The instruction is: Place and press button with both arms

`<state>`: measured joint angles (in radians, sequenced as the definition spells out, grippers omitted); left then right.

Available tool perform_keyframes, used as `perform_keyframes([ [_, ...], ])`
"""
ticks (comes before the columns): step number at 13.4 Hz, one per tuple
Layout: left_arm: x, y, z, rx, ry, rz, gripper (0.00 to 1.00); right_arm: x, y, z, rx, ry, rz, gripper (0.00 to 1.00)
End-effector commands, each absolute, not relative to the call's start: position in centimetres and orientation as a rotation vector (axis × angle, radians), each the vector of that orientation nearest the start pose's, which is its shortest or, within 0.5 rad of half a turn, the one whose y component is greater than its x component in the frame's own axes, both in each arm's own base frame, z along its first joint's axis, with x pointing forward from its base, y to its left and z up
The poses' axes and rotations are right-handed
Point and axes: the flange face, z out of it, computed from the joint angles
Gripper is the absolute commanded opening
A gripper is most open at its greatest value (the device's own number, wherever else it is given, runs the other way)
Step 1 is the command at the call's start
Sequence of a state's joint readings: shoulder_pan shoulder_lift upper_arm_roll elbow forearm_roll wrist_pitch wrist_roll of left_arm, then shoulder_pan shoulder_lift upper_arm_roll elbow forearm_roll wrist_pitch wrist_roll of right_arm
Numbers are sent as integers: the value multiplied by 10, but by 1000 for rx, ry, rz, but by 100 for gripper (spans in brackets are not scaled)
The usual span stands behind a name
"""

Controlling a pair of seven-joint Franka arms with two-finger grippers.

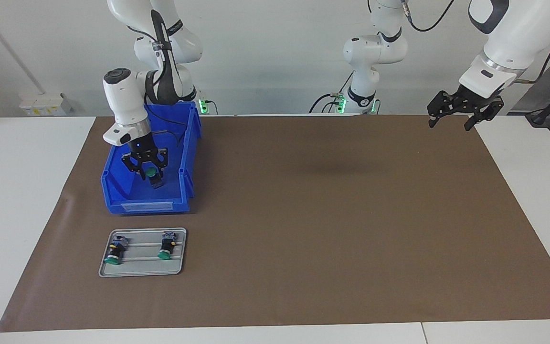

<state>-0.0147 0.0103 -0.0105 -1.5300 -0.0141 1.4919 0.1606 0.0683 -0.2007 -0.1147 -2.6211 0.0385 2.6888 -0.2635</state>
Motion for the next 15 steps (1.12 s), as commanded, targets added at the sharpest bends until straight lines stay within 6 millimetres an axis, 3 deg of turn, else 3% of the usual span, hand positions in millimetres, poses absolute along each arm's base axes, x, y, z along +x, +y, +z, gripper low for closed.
perform_keyframes([
  [1,542,-13,632,-3128,274,75,100,468,-17,389,-3070,-220,-384,100],
  [6,542,-13,632,-3128,274,75,100,509,-15,471,-3073,-67,-293,100],
  [11,541,-13,633,-3128,274,72,100,552,-30,546,-3121,64,-106,100],
  [15,542,-13,632,-3128,274,75,100,554,-49,601,-3104,271,52,100],
])
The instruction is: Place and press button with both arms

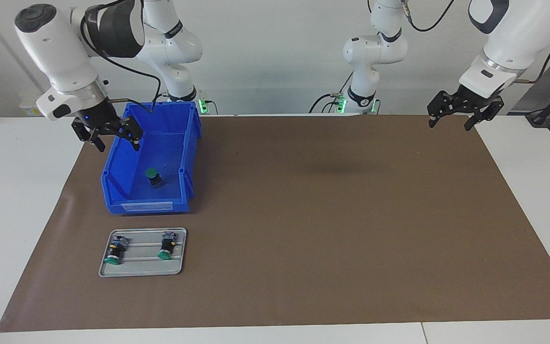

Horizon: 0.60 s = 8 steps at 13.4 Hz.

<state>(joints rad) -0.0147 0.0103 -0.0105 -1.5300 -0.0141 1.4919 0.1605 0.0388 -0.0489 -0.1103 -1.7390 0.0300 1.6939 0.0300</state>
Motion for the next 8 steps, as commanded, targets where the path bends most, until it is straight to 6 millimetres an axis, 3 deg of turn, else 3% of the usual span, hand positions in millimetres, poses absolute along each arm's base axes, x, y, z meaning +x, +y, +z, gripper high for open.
perform_keyframes([
  [1,541,-13,633,-3128,274,72,100,554,-49,601,-3099,273,52,100],
  [3,542,-13,632,-3128,274,75,100,551,-45,594,-3098,264,78,100],
  [5,542,-13,632,-3128,274,75,100,549,-55,591,-3107,271,88,100],
  [8,542,-13,632,-3128,274,75,100,549,-59,605,-3116,210,40,100],
])
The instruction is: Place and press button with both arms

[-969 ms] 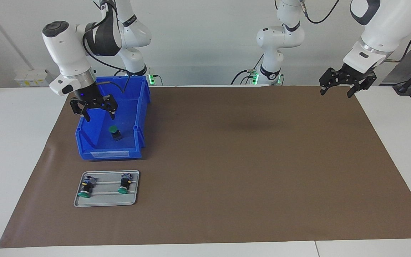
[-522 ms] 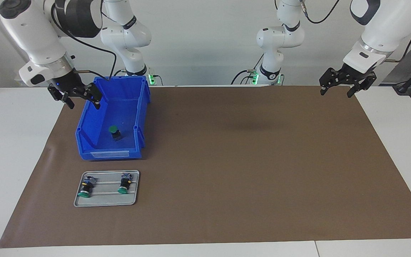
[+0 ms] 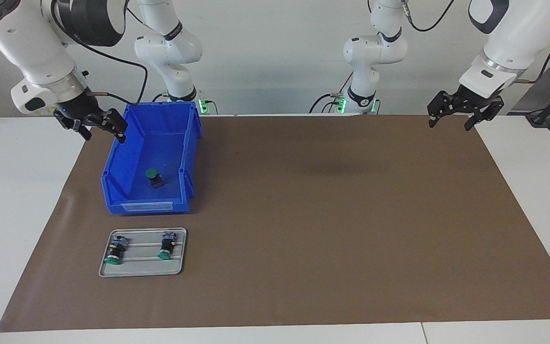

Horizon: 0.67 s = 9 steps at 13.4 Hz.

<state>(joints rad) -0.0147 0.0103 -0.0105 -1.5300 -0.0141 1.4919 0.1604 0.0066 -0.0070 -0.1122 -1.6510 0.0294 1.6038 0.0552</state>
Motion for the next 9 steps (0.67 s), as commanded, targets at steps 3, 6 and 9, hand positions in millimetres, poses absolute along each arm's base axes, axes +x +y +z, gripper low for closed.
perform_keyframes([
  [3,542,-13,632,-3128,274,75,100,553,-55,612,-3119,157,-16,100],
  [6,542,-13,632,-3128,274,75,100,554,-53,615,-3123,152,-37,100],
  [9,542,-13,632,-3128,274,75,100,553,-52,615,-3121,150,-32,100],
])
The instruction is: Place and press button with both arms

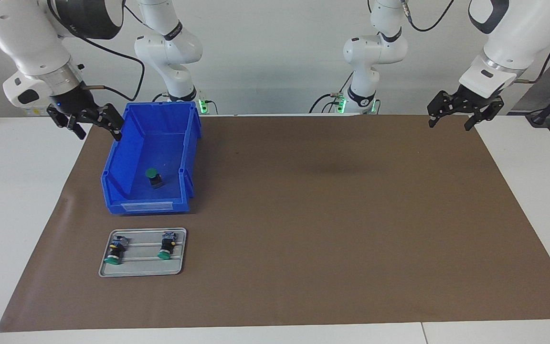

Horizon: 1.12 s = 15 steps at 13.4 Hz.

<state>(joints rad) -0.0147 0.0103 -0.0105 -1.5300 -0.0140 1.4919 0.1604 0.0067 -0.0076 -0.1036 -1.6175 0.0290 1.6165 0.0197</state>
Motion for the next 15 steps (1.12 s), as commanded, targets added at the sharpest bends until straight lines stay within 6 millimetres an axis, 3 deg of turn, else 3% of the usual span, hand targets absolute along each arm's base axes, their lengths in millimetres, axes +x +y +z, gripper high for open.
perform_keyframes([
  [1,542,-13,632,-3128,274,75,100,553,-52,616,-3121,150,-37,100],
  [12,542,-13,632,-3128,274,75,100,553,-50,613,-3121,147,-30,100],
  [15,542,-13,632,-3128,274,75,100,553,-40,613,-3124,121,-29,100],
])
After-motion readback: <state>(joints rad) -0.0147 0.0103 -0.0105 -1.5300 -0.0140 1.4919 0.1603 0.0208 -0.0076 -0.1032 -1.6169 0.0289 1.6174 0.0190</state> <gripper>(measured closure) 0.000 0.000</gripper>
